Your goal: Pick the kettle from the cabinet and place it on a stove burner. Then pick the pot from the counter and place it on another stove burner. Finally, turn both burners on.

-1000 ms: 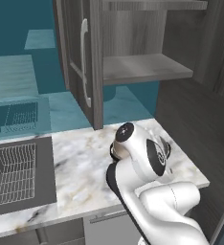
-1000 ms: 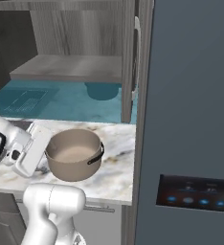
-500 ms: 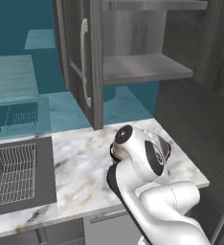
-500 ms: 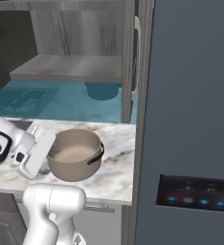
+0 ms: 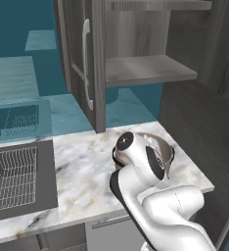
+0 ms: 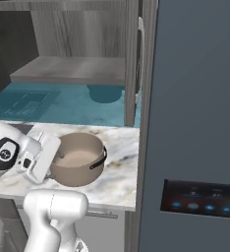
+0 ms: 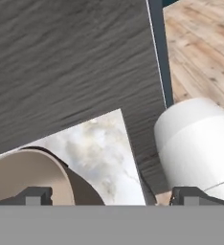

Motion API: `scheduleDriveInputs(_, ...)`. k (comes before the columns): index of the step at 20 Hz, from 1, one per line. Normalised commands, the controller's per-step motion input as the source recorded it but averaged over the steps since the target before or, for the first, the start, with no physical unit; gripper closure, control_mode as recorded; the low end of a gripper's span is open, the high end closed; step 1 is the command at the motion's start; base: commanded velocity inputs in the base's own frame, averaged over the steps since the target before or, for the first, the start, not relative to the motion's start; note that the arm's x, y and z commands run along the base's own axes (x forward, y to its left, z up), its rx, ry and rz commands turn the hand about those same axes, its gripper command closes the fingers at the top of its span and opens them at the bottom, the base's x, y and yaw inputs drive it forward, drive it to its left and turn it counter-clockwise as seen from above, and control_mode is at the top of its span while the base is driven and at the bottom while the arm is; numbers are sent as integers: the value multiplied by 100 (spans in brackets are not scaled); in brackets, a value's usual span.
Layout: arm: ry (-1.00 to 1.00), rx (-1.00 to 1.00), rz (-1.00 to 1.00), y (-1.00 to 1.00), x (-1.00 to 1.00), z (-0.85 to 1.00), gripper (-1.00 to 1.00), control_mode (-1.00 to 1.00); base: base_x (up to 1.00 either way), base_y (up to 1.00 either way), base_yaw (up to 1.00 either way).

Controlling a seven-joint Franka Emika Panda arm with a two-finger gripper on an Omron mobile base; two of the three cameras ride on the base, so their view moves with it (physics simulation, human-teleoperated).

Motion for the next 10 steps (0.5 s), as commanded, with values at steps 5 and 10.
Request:
scheduleDriveInputs(5, -1, 0, 3, 0, 16, -27, -100, -100, 0, 0, 0)
scheduleDriveInputs(10, 0, 0, 2, 0, 20, -24, -100, -100, 0, 0, 0)
